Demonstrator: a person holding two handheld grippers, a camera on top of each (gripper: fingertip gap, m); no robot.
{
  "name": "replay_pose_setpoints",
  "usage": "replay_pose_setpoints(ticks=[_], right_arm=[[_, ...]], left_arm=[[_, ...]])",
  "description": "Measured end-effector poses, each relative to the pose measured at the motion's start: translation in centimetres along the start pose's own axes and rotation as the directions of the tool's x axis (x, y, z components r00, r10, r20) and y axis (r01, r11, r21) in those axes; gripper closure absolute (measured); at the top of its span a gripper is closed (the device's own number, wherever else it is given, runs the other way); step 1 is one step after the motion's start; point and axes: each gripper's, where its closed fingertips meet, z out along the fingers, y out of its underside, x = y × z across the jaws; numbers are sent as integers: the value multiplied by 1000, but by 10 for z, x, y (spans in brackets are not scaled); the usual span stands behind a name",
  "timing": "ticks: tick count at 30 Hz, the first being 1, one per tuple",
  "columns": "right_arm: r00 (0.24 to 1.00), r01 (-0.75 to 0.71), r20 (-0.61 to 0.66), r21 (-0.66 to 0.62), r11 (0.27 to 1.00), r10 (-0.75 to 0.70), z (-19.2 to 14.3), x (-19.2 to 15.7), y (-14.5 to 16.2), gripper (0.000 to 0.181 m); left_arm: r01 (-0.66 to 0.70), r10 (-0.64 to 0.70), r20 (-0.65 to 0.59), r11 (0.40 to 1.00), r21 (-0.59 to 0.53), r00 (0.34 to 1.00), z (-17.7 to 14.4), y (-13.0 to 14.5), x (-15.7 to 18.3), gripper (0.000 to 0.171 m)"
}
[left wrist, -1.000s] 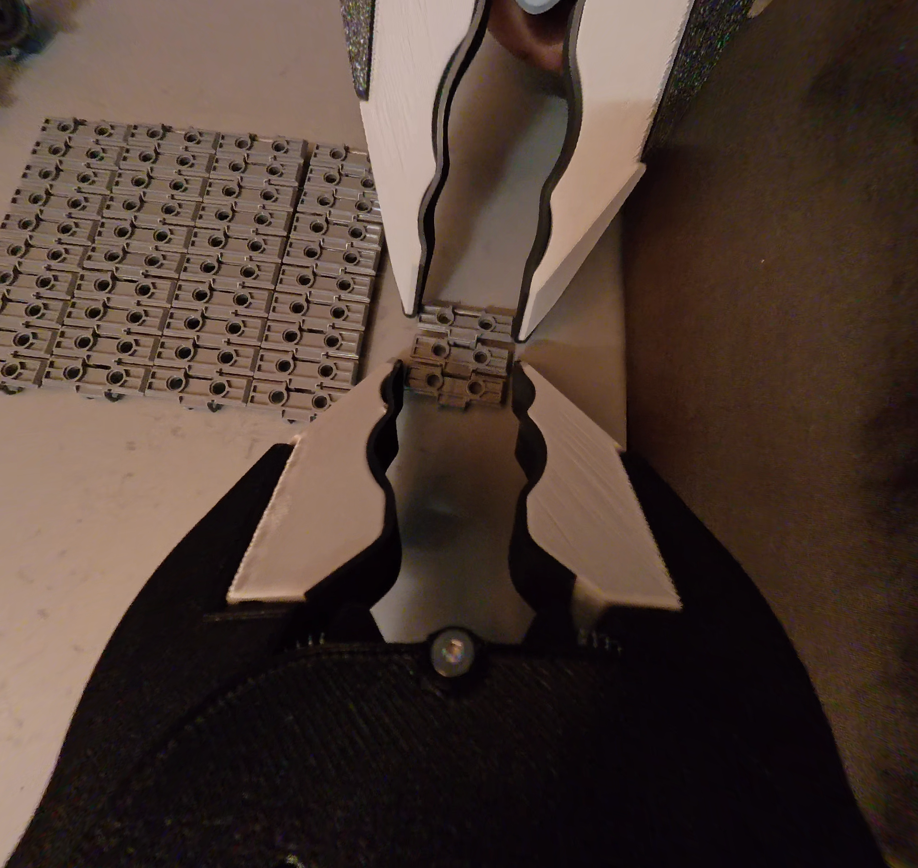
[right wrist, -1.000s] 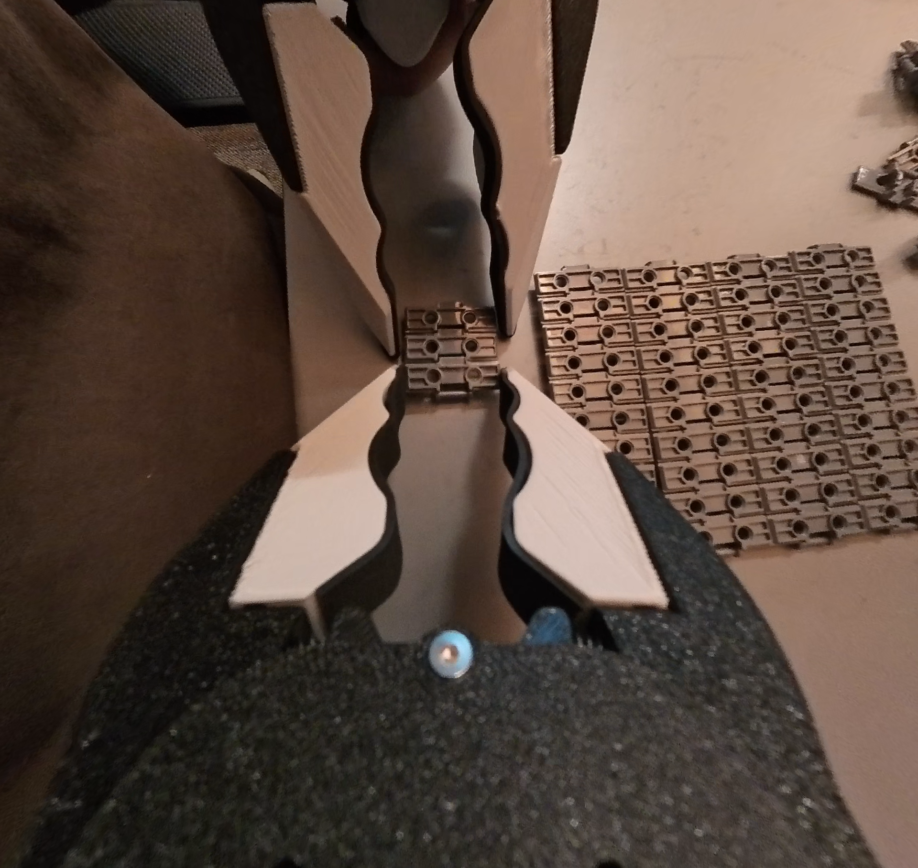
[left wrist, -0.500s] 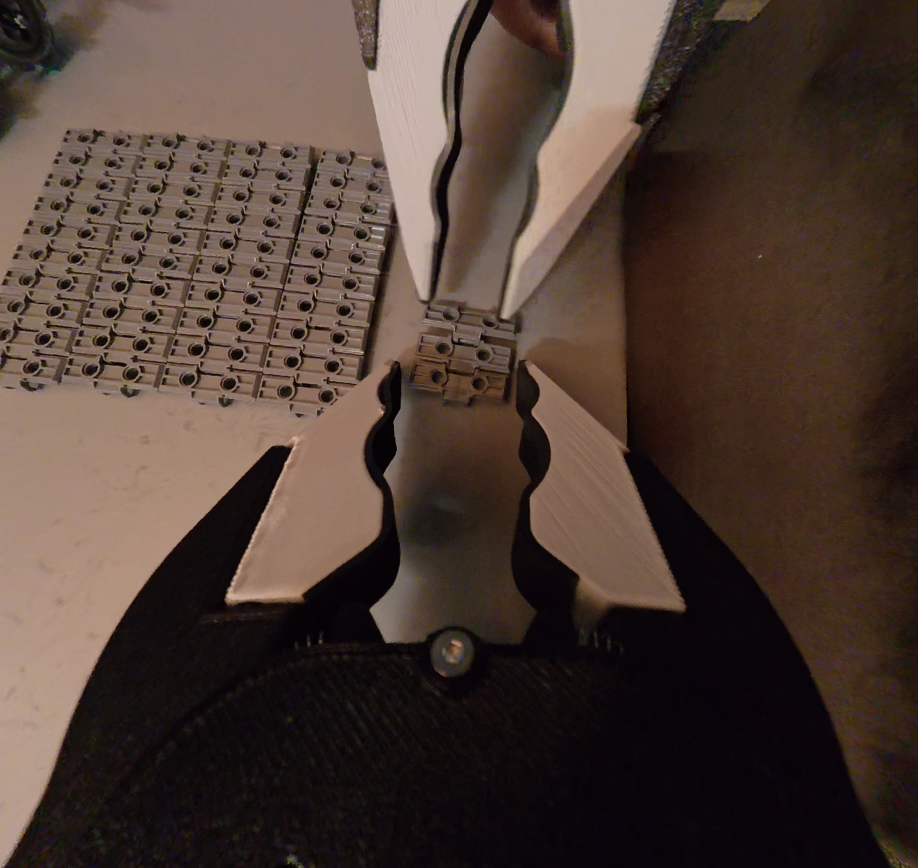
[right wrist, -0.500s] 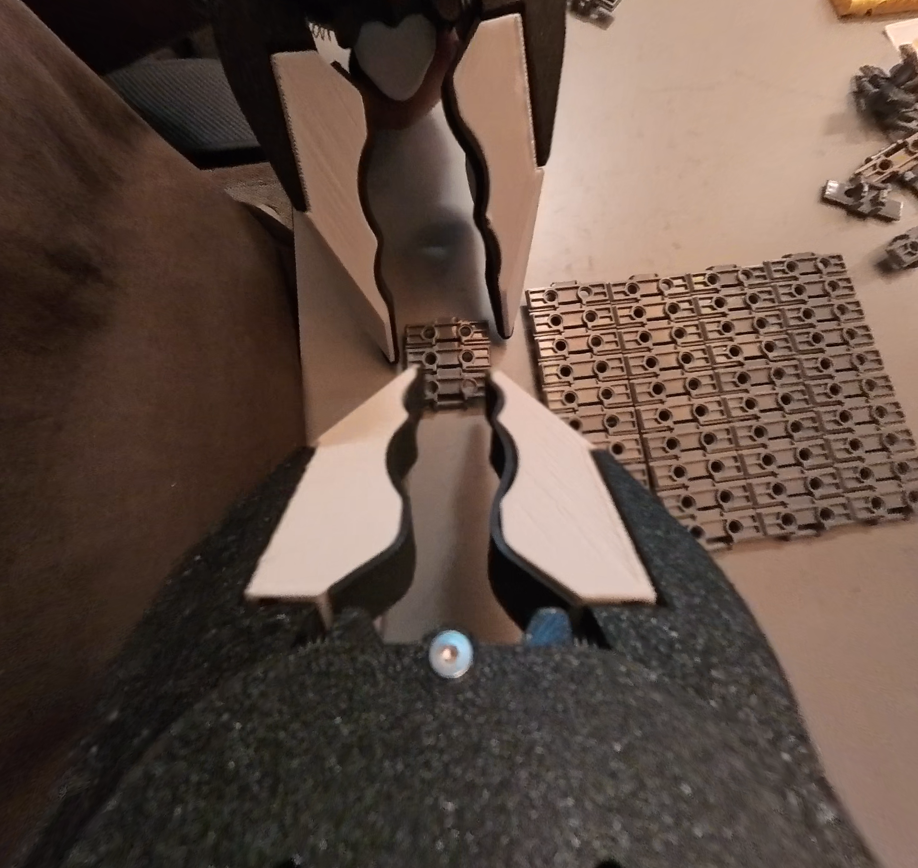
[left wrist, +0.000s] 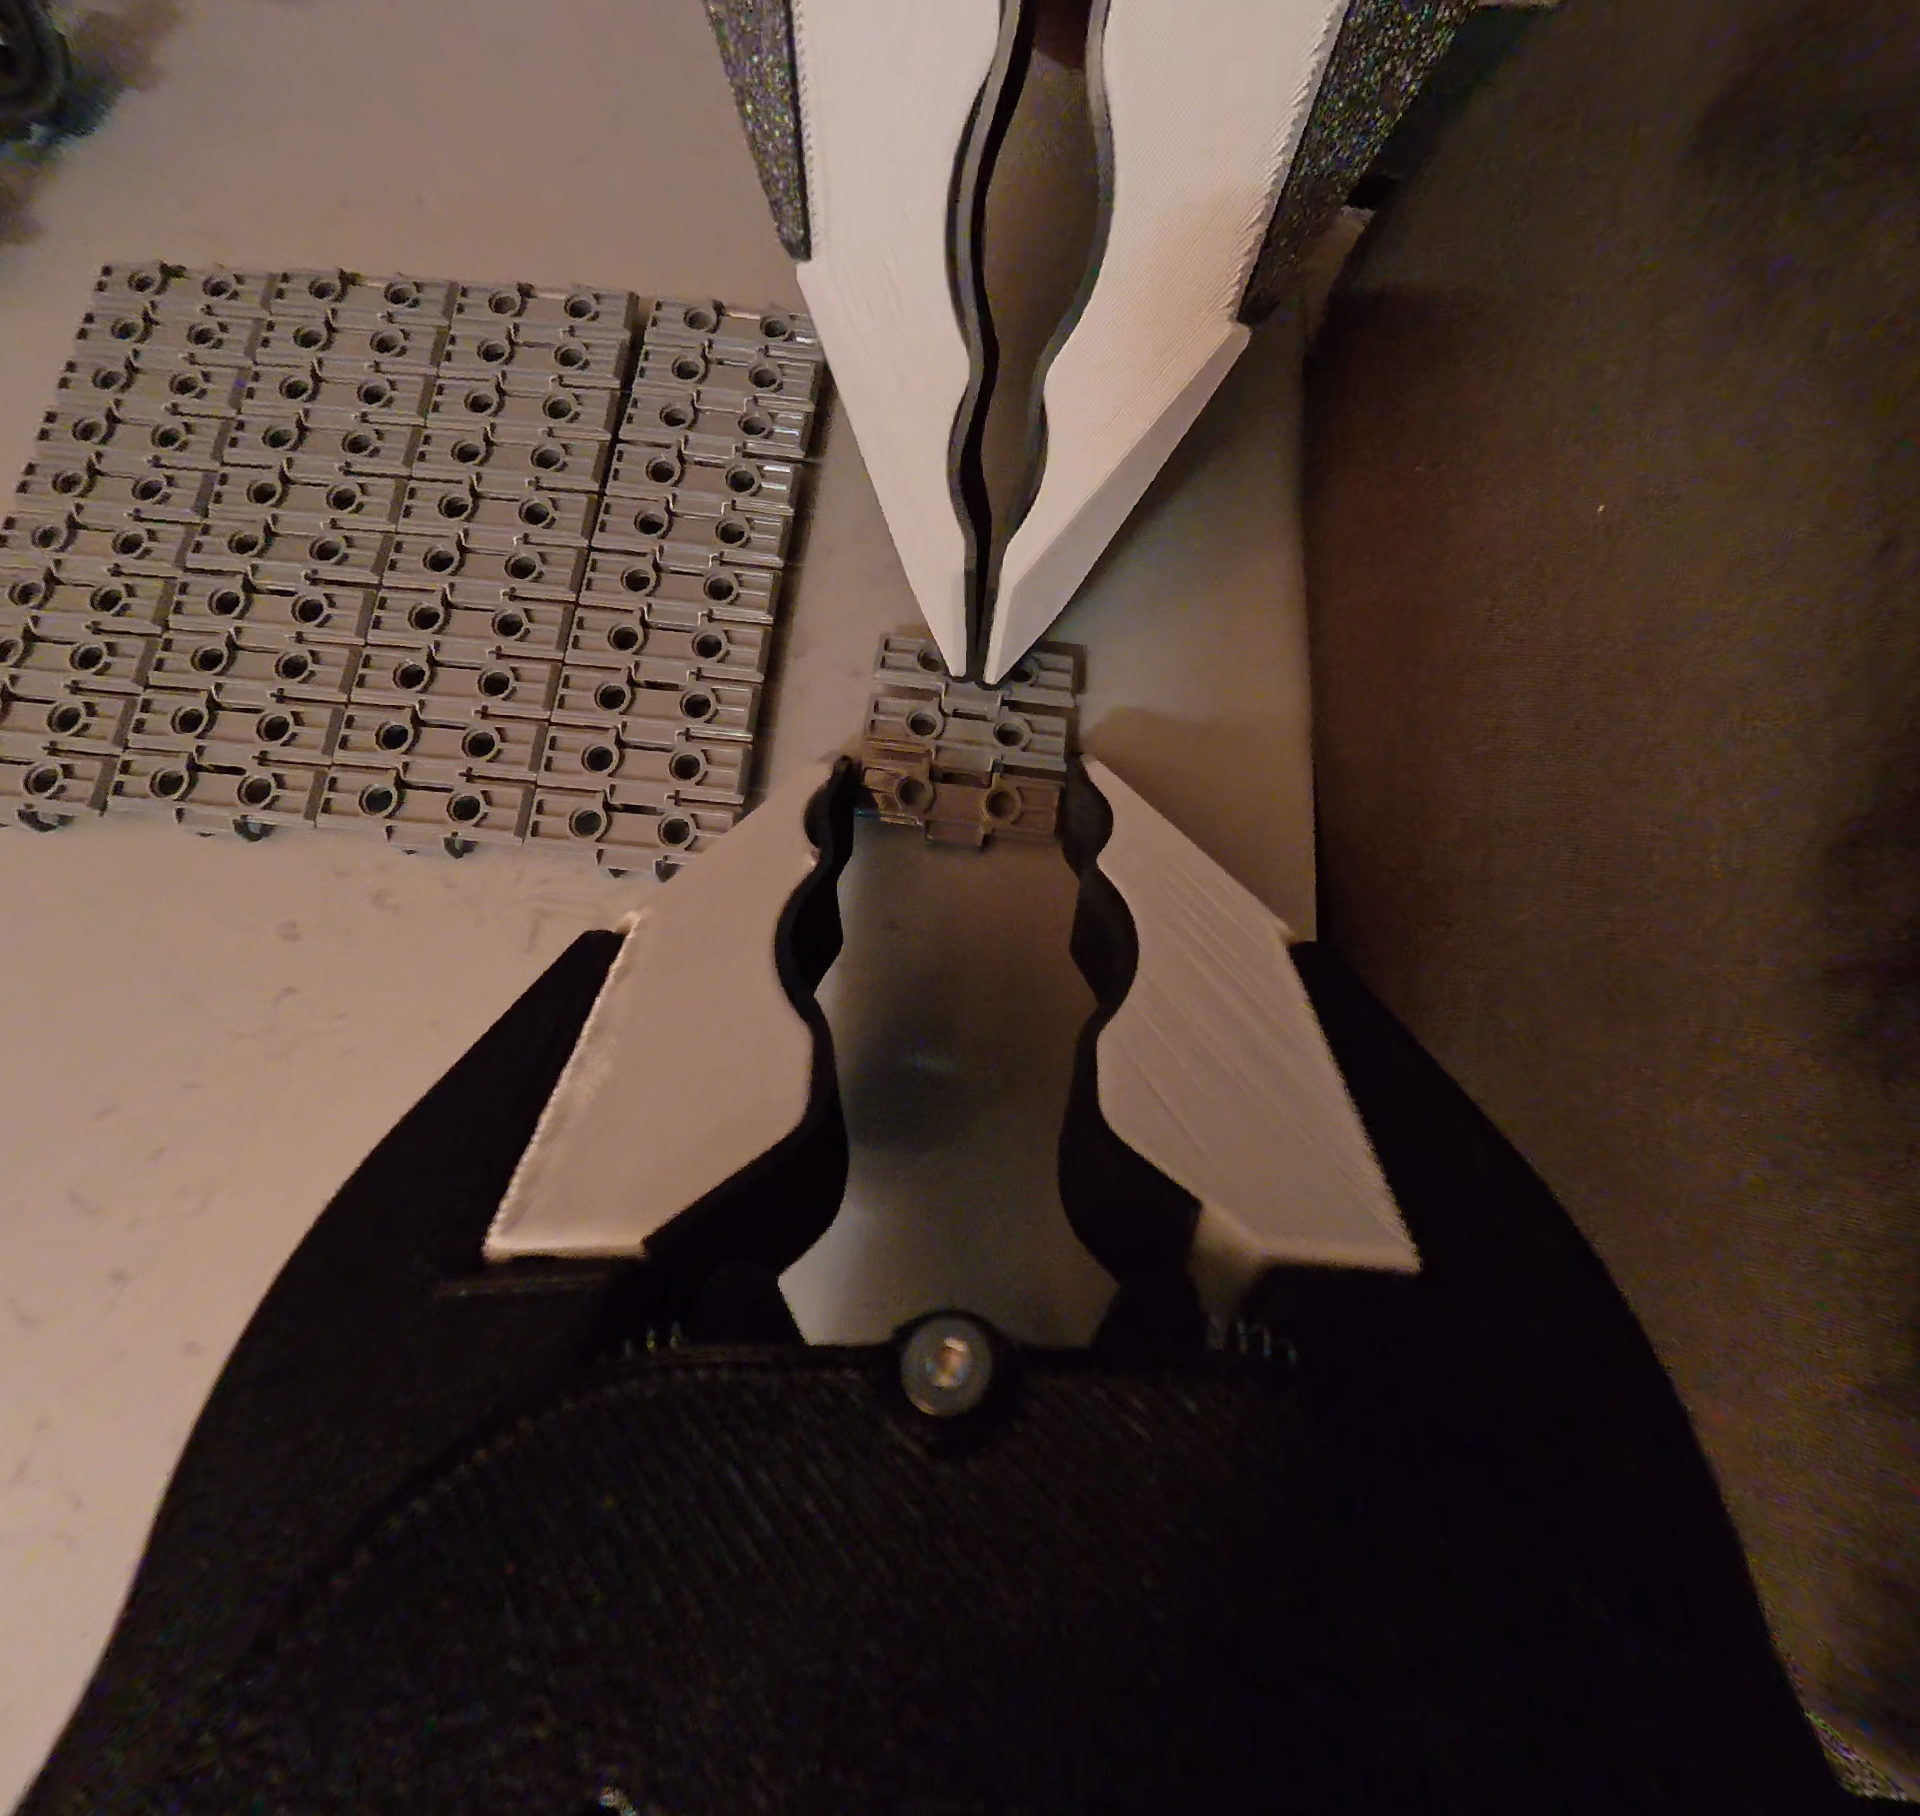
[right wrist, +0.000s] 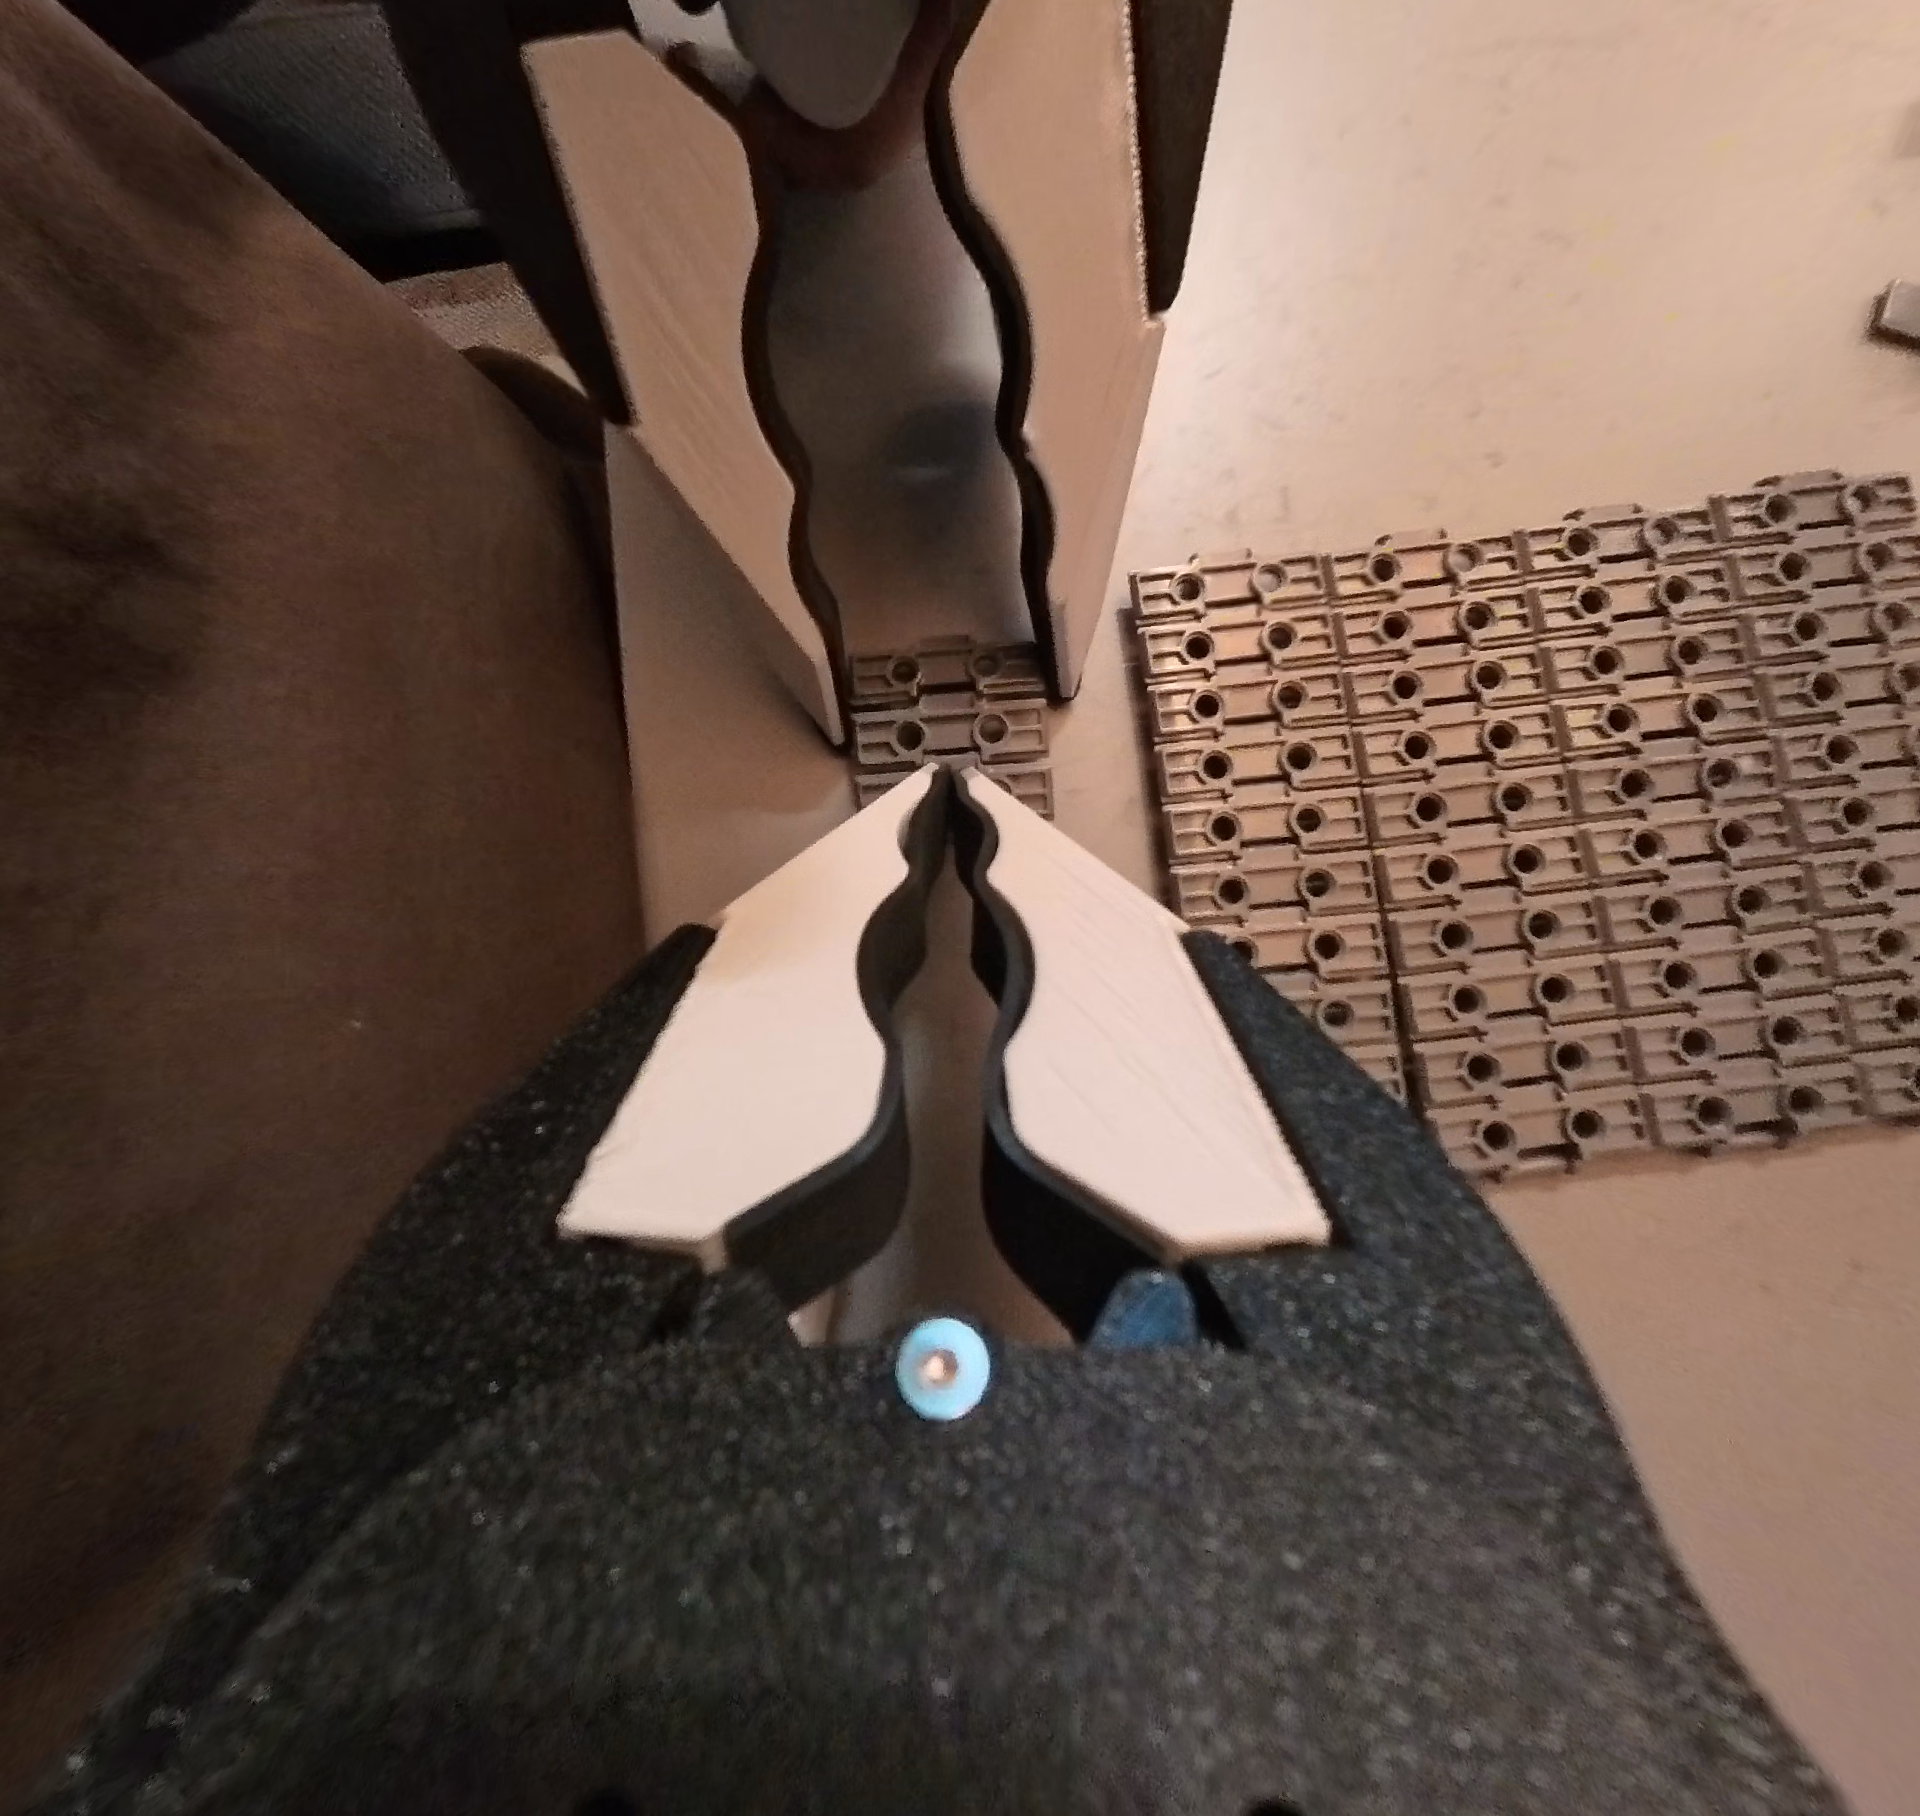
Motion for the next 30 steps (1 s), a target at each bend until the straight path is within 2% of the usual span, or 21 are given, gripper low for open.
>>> replay_pose_setpoints(ticks=[9,17,23,28,30], right_arm=[[998,-67,-12,-215,974,66,1,0,1,181],[996,-92,-11,-299,950,92,2,0,1,181],[994,-100,11,-320,942,109,3,0,1,181],[984,-135,81,-267,954,162,11,-1,-6,181],[989,-116,57,-267,957,135,11,-1,-6,181]], left_arm=[[-23,23,3,1000,0,1000,0,0,1,133],[-35,35,-1,999,1,999,0,0,2,134],[-34,34,-1,999,2,999,0,0,2,134],[-23,23,-11,1000,2,1000,1,-1,2,134],[-18,18,-5,1000,2,1000,1,-1,2,134]])
